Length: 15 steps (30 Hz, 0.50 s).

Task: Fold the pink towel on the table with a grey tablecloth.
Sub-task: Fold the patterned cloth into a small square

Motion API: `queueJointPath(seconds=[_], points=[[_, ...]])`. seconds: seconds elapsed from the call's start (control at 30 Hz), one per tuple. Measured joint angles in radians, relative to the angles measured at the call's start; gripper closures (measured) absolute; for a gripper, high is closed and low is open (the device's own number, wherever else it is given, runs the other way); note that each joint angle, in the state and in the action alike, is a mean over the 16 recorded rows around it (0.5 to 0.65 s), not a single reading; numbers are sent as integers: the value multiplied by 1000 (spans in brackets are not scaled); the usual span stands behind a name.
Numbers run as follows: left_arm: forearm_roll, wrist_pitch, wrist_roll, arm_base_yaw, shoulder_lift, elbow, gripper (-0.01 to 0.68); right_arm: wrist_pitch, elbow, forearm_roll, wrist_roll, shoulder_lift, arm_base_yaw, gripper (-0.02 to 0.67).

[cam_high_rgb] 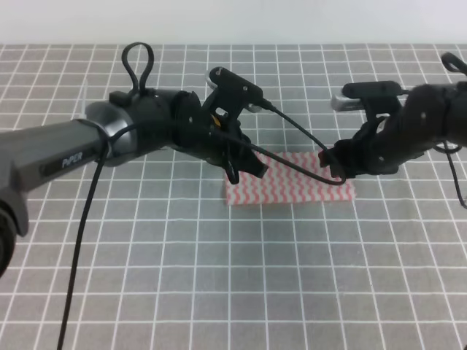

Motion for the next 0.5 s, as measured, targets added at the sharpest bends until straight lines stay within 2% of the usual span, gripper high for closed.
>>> queueJointPath(seconds=[0.5], points=[[-55, 74, 39, 0, 61, -14, 673, 104, -74, -5, 17, 58, 0, 311]])
